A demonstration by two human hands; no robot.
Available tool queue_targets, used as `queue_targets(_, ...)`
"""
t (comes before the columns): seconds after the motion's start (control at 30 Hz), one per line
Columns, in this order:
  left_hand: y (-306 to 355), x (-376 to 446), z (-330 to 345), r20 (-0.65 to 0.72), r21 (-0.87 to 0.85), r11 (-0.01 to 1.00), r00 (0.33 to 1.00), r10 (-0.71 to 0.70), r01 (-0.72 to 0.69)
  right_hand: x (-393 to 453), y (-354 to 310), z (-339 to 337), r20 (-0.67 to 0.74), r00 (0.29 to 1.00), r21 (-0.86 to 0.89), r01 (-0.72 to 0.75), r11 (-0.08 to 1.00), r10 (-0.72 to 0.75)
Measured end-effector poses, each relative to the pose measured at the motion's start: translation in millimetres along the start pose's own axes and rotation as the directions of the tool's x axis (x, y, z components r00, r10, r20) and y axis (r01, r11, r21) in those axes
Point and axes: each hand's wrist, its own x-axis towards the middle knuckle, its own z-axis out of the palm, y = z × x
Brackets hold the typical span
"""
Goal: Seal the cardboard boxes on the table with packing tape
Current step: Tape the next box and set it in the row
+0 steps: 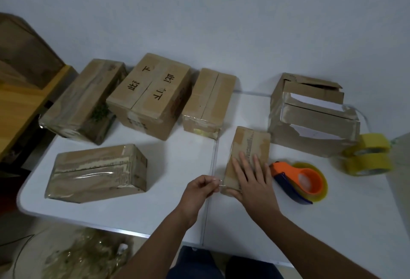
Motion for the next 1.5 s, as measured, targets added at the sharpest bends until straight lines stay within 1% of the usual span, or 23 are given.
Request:
queue_targets(0.1, -2, -1, 4, -0.041, 0.024, 0.999, 0.999, 0.026, -0.025, 0, 0, 0, 0.014, 1.000, -0.008, 0.000, 1.000, 0.000)
queue_targets(0.27, -6, 1, 13, -0.086, 0.037, 0.998, 0.994, 0.061, -0.058, -1, 2, 0, -0.006, 1.000, 0.020, 0.008, 1.000, -0.007)
queue_targets(0.37, -7, 4, 23, -0.106, 0.091, 0.991, 0.988, 0.109, -0.100, -2, 1, -3, 0.003, 1.000, 0.029, 0.009, 1.000, -0.009)
queue_targets(0.43, -10, 5, 29, -0.113, 0.126, 0.987, 0.987, 0.116, -0.102, -2, 2, -3, 0.006, 1.000, 0.032, 0.011, 0.999, -0.011)
queue_targets(0.5, -14, 5, 33, -0.117, 0.126, 0.989, 0.989, 0.089, -0.074, -2, 1, -3, 0.004, 1.000, 0.040, 0.008, 0.999, -0.009)
queue_targets(0.67, -12, 8, 45, -0.127, 0.036, 0.996, 0.989, -0.071, 0.076, -1, 1, -2, 0.011, 1.000, 0.030, -0.002, 1.000, 0.001)
queue_targets(0.8, -2, 21, 52, -0.135, -0.006, 0.994, 0.985, -0.105, 0.105, -1, 0, -4, 0.021, 1.000, 0.027, -0.010, 1.000, 0.010)
queue_targets(0.87, 0, 25, 52, -0.174, 0.040, 0.988, 0.975, -0.140, 0.149, -1, 0, -4, 0.024, 1.000, 0.026, -0.008, 1.000, 0.008)
queue_targets(0.93, 0, 25, 44, -0.238, 0.111, 0.979, 0.961, -0.139, 0.169, -1, 1, -4, 0.028, 1.000, 0.029, -0.006, 1.000, 0.005)
queue_targets(1.0, 5, 17, 34, -0.260, 0.141, 0.984, 0.963, -0.067, 0.107, 0, 1, -4, 0.028, 1.000, 0.034, -0.005, 0.999, 0.004)
queue_targets(1.07, 15, 4, 31, -0.207, 0.158, 0.987, 0.978, -0.009, 0.042, 0, 1, -4, 0.028, 1.000, 0.044, -0.006, 0.999, 0.004)
queue_targets(1.13, 21, -6, 34, -0.125, 0.268, 0.963, 0.992, 0.026, 0.008, -1, 1, -4, 0.031, 0.999, 0.049, -0.008, 0.999, 0.006)
queue_targets(1.2, 22, -10, 38, -0.059, 0.444, 0.895, 0.996, 0.074, -0.040, 0, 2, -3, 0.030, 0.999, 0.053, -0.013, 0.998, 0.012)
queue_targets(1.23, 23, -12, 39, -0.029, 0.505, 0.860, 0.995, 0.094, -0.067, 0, 3, -3, 0.031, 0.999, 0.052, -0.014, 0.999, 0.013)
queue_targets(1.3, 20, -14, 35, 0.035, 0.594, 0.797, 0.993, 0.112, -0.110, -1, 2, -3, 0.028, 1.000, 0.046, -0.011, 0.999, 0.010)
queue_targets(1.33, 19, -15, 33, 0.071, 0.624, 0.772, 0.993, 0.096, -0.119, -1, 3, -2, 0.025, 1.000, 0.043, -0.011, 0.999, 0.010)
queue_targets(1.37, 19, -16, 31, 0.101, 0.634, 0.764, 0.992, 0.073, -0.120, -1, 3, -1, 0.024, 1.000, 0.043, -0.008, 0.999, 0.007)
queue_targets(1.4, 19, -18, 30, 0.124, 0.612, 0.781, 0.991, 0.059, -0.123, -2, 4, -1, 0.026, 1.000, 0.044, -0.007, 0.999, 0.006)
queue_targets(1.47, 18, -17, 26, 0.134, 0.500, 0.857, 0.989, 0.064, -0.124, 0, 4, 0, 0.021, 1.000, 0.041, 0.002, 0.999, -0.003)
queue_targets(1.5, 17, -16, 25, 0.113, 0.438, 0.891, 0.991, 0.073, -0.116, 0, 4, 1, 0.024, 1.000, 0.039, 0.012, 0.999, -0.013)
